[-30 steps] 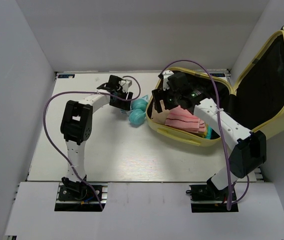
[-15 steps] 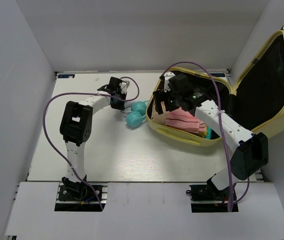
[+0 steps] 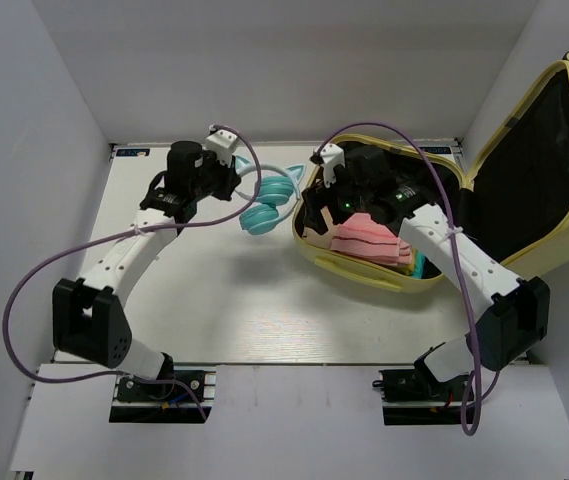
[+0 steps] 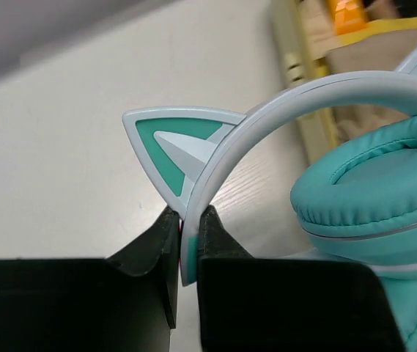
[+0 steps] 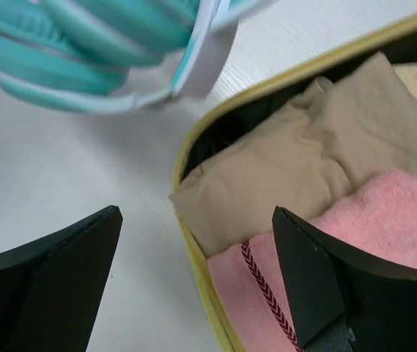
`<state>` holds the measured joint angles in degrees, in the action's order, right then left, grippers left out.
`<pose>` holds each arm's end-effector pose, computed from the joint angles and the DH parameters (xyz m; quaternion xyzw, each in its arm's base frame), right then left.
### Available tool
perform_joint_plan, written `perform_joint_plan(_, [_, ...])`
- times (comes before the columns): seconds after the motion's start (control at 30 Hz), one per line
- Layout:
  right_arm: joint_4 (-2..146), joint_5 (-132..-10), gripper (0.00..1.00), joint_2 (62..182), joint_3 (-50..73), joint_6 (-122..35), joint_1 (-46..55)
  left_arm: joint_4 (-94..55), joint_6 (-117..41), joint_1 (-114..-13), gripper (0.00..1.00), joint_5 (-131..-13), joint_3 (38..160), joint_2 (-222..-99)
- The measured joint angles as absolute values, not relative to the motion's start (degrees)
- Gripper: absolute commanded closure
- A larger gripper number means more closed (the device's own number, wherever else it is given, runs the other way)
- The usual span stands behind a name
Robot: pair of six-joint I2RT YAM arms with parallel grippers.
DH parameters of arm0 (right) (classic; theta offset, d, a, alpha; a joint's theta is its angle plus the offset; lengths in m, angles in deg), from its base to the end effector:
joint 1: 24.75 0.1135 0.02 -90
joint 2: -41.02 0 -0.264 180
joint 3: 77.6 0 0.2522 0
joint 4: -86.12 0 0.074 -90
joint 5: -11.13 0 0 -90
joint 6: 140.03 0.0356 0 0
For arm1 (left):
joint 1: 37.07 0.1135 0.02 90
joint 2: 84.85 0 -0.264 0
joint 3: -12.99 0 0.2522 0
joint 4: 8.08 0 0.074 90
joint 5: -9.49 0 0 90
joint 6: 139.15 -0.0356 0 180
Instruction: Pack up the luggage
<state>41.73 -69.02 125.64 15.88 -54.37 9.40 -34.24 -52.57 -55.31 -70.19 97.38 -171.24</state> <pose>0.2723 0.1921 0.3518 -0.3291 0.8234 0.1910 0.4210 0.3319 -0.1161 0.3167 0.2059 0.8305 -0.1425 0.4975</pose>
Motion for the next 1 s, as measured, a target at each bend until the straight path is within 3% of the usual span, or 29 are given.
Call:
perform_joint_plan(0.17, [43.04,-65.59,0.11,123.96,17.5,-58.2,9.47,-32.38,-59.87,-56.91,1.0,-60.5,95.91,-165.56])
perform_joint_plan(0.5, [47.78,-61.0,0.09,114.41,11.58,-53.21,9.14,-23.62,-54.45,-59.99,1.0,-62.14,81.99,-161.95])
perform_joint_plan(0.77, [38.12,-50.62,0.09,120.81,22.68,-53.58,9.14,-23.51,-62.8,-61.37,1.0,-46.3,80.92,-159.51])
perform_joint_plan(1.0, [34.3,-48.34,0.09,126.98,23.6,-50.83,9.12,-23.4,-68.65,-68.27,1.0,-43.63,80.22,-152.91])
